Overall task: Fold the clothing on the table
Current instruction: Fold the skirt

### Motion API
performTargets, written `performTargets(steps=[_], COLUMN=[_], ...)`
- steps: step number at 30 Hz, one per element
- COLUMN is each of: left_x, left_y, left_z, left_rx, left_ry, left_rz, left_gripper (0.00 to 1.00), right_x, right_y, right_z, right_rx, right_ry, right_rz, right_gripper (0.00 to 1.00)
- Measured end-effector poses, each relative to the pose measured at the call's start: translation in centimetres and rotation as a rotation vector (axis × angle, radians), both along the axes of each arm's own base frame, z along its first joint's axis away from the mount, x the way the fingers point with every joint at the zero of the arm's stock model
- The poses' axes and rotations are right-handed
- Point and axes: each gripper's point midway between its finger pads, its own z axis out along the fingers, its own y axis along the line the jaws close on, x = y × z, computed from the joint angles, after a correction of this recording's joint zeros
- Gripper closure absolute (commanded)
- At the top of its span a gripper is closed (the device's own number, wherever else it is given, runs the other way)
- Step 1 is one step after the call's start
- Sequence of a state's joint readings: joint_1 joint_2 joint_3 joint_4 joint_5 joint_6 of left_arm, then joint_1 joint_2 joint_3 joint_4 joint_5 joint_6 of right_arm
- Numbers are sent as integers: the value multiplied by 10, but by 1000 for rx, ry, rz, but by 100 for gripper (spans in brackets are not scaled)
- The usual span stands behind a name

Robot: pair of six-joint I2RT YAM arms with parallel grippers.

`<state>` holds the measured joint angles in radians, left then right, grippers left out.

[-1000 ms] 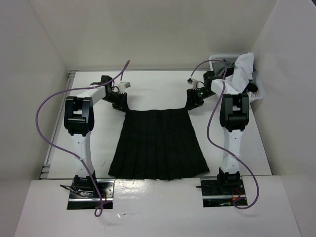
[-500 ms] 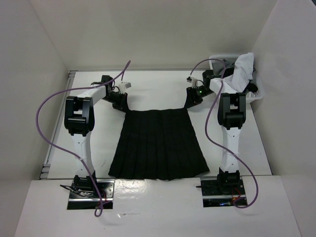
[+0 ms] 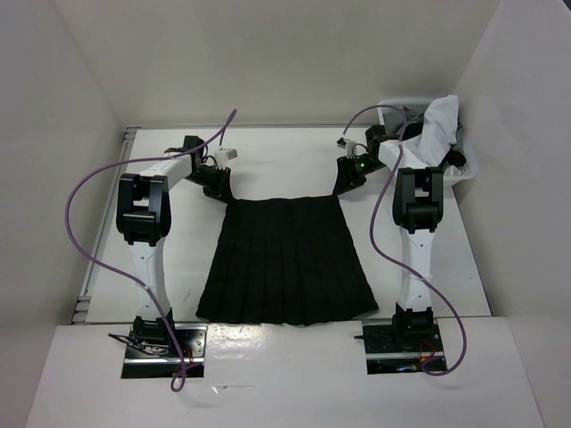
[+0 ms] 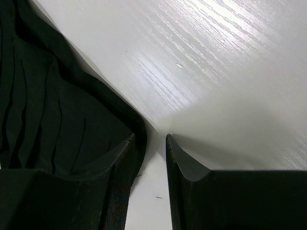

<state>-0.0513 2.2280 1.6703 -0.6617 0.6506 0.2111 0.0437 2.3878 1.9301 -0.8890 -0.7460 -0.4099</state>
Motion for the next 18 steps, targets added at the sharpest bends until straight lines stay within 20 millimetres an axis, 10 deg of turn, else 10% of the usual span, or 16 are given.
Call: performTargets(steps=[18], left_x=[-1], left_y=[0], left_z=[0], left_rx=[1], left_ry=[3], left_rz=[-2], left_gripper=[100], right_x=[-15], right_y=[15], right_z=[-2], right_rx=[36], right_ry=[27], right_rz=[51], right_gripper=[72])
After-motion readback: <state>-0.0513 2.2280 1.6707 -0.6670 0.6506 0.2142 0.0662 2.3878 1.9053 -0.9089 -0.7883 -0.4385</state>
